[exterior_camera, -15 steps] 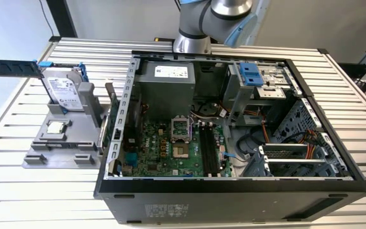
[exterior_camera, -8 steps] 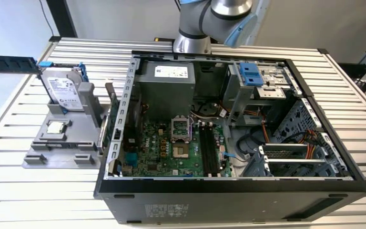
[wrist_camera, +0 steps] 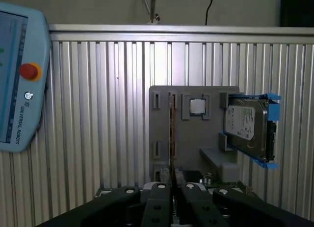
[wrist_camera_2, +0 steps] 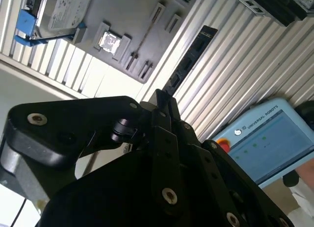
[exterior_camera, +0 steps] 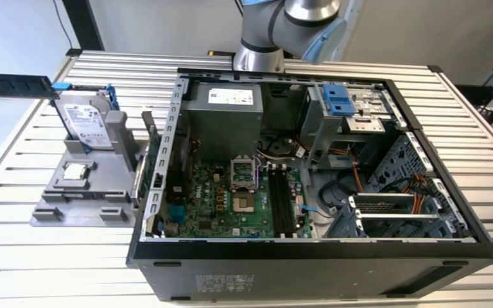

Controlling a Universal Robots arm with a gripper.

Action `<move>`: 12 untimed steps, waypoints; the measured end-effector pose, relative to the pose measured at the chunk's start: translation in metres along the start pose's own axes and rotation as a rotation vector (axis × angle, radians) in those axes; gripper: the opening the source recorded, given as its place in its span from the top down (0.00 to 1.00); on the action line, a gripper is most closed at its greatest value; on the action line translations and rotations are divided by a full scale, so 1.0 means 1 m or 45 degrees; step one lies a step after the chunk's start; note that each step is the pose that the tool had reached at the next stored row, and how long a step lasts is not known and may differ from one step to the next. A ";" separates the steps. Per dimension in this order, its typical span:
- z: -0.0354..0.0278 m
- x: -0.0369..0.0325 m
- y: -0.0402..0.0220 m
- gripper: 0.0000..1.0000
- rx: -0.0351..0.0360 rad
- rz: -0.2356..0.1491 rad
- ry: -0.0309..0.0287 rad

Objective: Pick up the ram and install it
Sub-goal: 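Pick up the ram and move it above insertion slot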

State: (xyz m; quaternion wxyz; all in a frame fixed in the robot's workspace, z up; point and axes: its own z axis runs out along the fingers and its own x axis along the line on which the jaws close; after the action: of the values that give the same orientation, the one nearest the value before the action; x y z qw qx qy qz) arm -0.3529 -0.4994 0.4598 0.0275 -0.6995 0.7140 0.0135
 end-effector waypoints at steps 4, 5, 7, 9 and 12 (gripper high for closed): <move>0.0009 -0.0002 -0.0137 1.00 0.0000 -0.001 0.0000; 0.0011 -0.0003 -0.0178 1.00 0.0000 -0.001 0.0001; 0.0019 -0.0004 -0.0265 1.00 0.0000 -0.003 -0.0001; 0.0026 -0.0006 -0.0353 1.00 -0.0001 -0.004 0.0000; 0.0040 -0.0008 -0.0489 1.00 -0.0002 -0.006 -0.0001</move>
State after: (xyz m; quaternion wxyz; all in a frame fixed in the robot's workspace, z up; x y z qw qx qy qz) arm -0.3039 -0.4995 0.4568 0.0274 -0.7013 0.7122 0.0135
